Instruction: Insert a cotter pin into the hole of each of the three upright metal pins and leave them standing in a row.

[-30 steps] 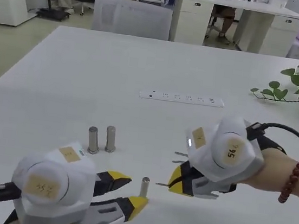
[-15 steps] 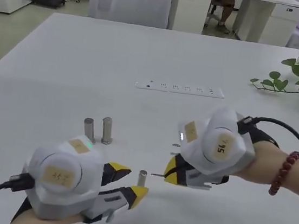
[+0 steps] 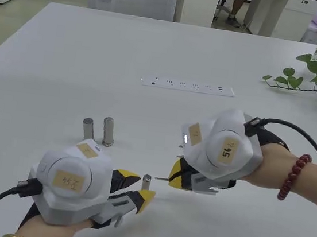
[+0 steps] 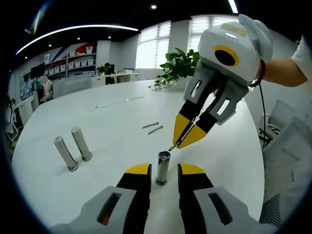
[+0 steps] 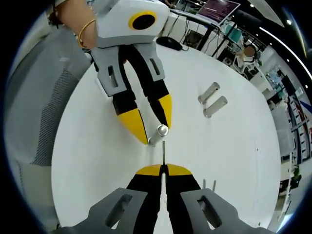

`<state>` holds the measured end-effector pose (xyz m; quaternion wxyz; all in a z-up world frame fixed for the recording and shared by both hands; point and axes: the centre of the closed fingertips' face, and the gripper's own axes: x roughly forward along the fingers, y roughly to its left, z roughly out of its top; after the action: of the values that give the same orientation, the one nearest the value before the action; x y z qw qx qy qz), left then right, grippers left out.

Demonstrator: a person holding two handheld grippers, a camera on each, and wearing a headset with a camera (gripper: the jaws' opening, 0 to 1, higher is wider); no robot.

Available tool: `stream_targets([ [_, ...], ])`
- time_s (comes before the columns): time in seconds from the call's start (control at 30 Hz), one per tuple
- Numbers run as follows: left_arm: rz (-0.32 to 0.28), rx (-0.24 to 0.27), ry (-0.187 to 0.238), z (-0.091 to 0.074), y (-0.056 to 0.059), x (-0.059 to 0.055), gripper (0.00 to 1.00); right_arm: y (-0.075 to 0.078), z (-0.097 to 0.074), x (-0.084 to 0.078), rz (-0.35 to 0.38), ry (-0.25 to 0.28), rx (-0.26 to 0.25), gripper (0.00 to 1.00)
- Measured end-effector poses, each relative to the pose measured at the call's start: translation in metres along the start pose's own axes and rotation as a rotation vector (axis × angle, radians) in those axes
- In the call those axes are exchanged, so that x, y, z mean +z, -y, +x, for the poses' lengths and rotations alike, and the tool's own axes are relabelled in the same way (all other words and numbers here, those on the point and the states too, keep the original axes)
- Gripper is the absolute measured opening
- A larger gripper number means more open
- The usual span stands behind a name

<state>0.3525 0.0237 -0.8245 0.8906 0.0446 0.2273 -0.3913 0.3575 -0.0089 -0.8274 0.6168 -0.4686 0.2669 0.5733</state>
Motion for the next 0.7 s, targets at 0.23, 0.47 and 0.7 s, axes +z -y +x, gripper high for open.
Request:
stream_targets([
  [0.23, -0.001, -0.005, -0.006, 0.0034, 0.0004, -0.0025, 0.15, 0.0002, 0.0031, 0.0009, -0.014, -0.005, 0.001, 0.03],
  [0.47, -0.006, -0.008, -0.002, 0.0070, -0.0010, -0.0023, 0.11, -0.0006, 0.0052, 0.0015, -0.017, -0.008, 0.009, 0.03],
  [0.7, -0.010, -0.007, -0.012, 0.0080, -0.0024, -0.0051, 0.08, 0.0000, 0.0057, 0.0032, -0.026, -0.008, 0.008, 0.03],
])
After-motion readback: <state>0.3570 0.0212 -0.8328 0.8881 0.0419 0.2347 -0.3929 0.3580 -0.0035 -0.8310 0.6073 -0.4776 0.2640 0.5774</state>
